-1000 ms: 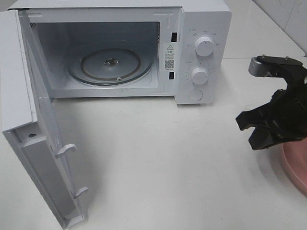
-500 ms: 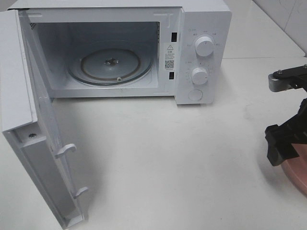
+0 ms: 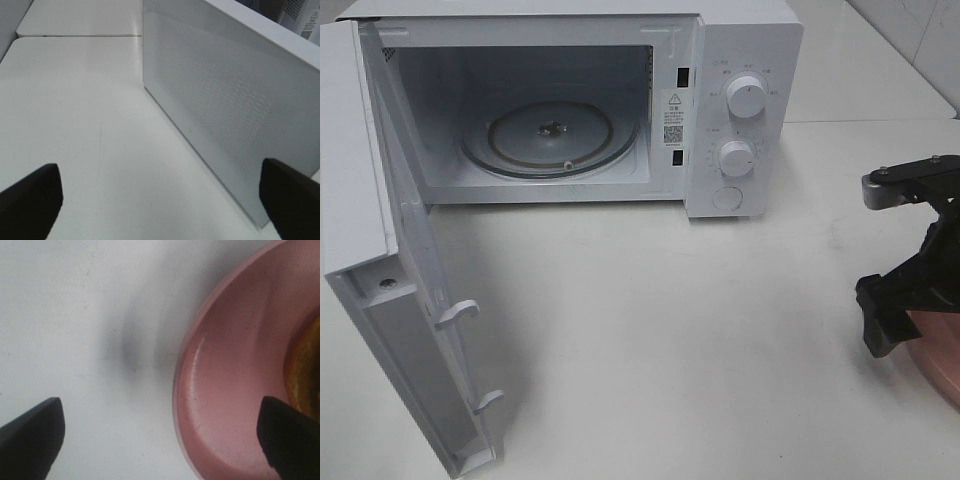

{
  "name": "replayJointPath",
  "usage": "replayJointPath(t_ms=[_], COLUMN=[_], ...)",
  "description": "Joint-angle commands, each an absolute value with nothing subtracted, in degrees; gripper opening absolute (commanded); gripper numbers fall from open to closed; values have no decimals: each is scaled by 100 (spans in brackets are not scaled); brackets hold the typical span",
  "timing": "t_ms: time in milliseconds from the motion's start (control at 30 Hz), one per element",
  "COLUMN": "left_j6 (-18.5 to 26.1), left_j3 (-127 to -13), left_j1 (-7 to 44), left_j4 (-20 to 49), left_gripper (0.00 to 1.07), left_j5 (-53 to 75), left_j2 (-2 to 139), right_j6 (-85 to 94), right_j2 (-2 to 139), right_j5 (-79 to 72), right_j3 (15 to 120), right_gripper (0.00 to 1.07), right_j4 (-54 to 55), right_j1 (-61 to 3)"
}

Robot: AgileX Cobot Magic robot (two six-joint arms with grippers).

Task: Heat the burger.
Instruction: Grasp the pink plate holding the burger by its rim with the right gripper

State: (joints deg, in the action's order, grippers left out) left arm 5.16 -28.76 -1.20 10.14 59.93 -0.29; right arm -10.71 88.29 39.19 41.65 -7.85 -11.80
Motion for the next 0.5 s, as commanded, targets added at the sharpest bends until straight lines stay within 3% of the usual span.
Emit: replayJointPath(t_ms=[33,500], left_j6=[504,504], left_j3=[-2865,-2865], left_j1=[-97,-97], left_j4=[1071,1071], left_gripper=[100,100], left_j5=[5936,5936], left_j2=[-143,-143], right_j6=[-1129,-1278], right_j2=[8978,9700], right_j5=[3770,3243], right_j3=[4160,4160], right_gripper=[97,93], right_j4=[-837,-1100], right_j1=[-1146,-1146])
